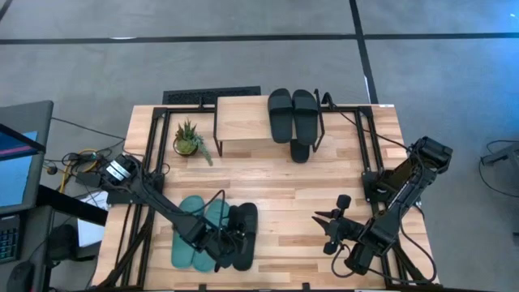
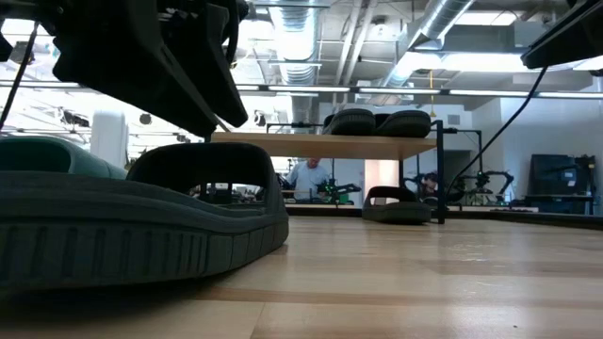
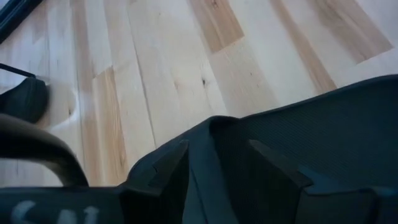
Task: Pick and place slides into the shelf
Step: Put the black slipper under the shelf
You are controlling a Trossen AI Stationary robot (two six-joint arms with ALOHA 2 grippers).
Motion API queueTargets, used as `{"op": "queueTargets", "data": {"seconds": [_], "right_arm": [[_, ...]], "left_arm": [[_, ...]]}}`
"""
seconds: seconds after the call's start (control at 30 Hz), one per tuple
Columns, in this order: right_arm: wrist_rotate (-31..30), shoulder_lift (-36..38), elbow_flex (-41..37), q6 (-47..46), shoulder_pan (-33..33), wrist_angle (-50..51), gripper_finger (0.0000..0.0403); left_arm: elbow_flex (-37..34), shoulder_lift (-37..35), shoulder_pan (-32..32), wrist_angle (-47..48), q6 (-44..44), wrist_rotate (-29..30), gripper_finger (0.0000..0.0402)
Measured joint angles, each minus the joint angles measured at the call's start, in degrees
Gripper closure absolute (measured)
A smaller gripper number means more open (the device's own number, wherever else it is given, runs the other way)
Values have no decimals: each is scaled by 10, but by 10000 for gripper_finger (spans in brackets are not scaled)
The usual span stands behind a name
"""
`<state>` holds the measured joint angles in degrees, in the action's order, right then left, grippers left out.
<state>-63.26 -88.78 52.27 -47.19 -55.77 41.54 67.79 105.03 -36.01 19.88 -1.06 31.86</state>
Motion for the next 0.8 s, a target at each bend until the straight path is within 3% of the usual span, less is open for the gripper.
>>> {"op": "queueTargets", "data": {"seconds": [0.43,0.63,0.8], "right_arm": [[0,0,0,-4,0,2,337],[0,0,0,-8,0,5,337],[1,0,0,-9,0,5,337]], "left_arm": [[0,20,7,2,0,-11,255],[0,19,8,11,-4,30,255],[0,19,13,22,-3,23,255]]}}
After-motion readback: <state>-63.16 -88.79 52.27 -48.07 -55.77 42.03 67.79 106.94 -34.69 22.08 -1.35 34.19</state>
